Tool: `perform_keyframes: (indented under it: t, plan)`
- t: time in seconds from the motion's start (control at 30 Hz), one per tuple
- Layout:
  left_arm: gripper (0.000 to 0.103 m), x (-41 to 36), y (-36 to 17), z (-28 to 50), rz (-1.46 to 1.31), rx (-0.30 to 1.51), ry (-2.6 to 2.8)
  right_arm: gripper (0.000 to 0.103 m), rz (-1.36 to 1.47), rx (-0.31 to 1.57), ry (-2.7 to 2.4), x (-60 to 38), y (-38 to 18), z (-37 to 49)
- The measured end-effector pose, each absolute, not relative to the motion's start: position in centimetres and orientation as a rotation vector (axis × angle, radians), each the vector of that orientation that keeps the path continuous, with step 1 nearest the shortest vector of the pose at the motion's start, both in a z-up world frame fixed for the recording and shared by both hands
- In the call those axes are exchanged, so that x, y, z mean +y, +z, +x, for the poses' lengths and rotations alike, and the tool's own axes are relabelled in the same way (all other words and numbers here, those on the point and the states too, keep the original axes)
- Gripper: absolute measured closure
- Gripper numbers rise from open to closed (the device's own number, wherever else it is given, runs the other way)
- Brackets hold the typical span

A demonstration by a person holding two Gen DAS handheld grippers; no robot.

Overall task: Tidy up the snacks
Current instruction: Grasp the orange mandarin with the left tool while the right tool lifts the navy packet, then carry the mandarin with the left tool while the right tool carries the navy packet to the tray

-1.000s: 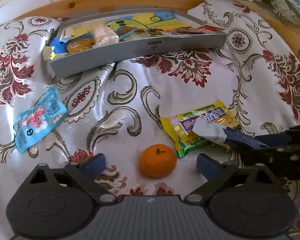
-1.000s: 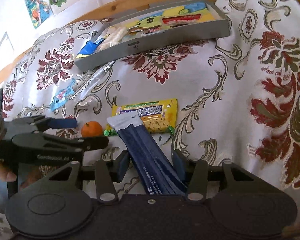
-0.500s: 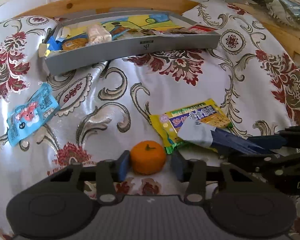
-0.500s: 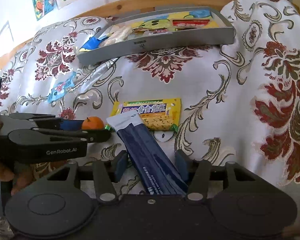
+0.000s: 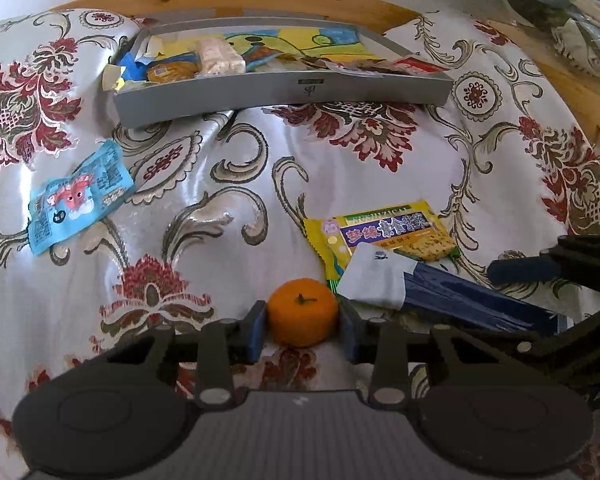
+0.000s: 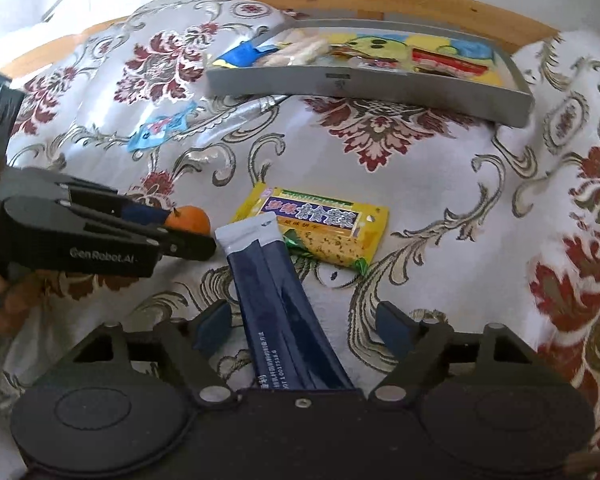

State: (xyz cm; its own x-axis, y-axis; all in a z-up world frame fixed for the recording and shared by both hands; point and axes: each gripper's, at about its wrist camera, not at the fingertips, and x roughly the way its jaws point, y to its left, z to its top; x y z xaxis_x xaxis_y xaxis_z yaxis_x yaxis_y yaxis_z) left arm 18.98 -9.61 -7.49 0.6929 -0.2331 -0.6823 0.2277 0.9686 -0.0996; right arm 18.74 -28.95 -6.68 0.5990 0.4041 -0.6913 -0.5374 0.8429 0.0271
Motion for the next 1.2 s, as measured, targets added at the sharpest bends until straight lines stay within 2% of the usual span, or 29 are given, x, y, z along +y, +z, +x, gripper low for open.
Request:
perform_keyframes:
  t: [0.07,0.1,0.17,0.2,0.3,0.47,0.67,1.2]
  plan:
    - [0.063,-9.6,-7.4,18.9,-0.007,0.765,-0.258,0.022,-0.192,0.738,0.564,-29.1,-6.9,18.6]
    - [0.063,-9.6,-7.4,18.9,-0.007,0.765,-0.258,0.027,-0.185,0.735,0.571,-29.1,-6.9,18.5]
    - [0.063,-9.6,-7.4,18.9,-0.008,0.765,-0.257,0.050,-0.181,0.723,0.582,-29.1,-6.8,18.2]
    - [0.063,-9.6,-7.4,18.8,-0.010,0.766,-0.256,0.054,-0.184,0.719,0.586,-29.0,-6.7,18.0]
    - [0.063,-9.5,-7.3,18.6,-0.018,0.767,-0.251,0.058,-0.199,0.712,0.587,-28.7,-6.7,17.6]
    - [0.063,-9.4,-7.1,18.3,-0.034,0.769,-0.241,0.073,-0.234,0.684,0.594,-28.1,-6.5,17.0]
    - [0.063,-9.5,-6.9,18.2,-0.040,0.772,-0.232,0.076,-0.328,0.647,0.589,-26.9,-6.4,16.0]
    - [0.063,-9.4,-4.9,18.1,-0.085,0.729,-0.236,0.077,-0.372,0.484,0.525,-27.1,-3.7,15.6]
